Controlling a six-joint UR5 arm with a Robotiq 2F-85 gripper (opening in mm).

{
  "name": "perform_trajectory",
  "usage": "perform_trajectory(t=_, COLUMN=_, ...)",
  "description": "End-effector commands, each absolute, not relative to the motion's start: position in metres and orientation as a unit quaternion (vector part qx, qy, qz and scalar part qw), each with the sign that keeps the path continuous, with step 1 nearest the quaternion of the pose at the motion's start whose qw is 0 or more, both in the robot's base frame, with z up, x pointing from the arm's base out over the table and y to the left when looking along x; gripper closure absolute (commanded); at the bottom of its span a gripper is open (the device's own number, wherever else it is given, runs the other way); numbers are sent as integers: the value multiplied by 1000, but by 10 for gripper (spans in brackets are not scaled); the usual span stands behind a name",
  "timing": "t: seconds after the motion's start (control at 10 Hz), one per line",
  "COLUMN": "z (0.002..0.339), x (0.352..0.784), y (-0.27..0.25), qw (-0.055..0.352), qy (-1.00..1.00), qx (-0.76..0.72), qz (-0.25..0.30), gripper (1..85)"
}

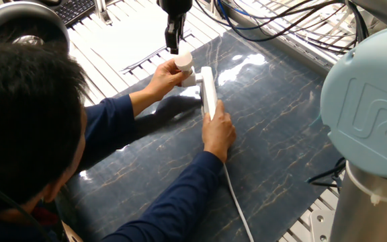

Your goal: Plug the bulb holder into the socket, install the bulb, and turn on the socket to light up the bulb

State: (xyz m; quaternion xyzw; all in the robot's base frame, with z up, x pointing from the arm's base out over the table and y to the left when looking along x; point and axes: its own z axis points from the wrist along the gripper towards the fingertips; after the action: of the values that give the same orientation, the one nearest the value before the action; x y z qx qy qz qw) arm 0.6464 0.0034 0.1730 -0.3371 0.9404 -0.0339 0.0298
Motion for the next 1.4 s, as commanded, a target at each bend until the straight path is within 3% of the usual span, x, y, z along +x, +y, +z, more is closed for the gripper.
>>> perform_trajectory(t=0.0, z=167, x=646, y=3, qw=37, qy=937, qx=-346, qz=-30, gripper=317)
perform_trajectory(t=1.1, z=158, x=651, y=1, qw=48, qy=937, qx=-346, qz=-23, gripper=323)
perform_trajectory(t=1.2, z=158, x=651, y=1, qw=49, qy=938, qx=-342, qz=-23, gripper=377)
perform_trajectory(t=1.3, z=158, x=651, y=1, qw=49, qy=940, qx=-336, qz=-22, gripper=533)
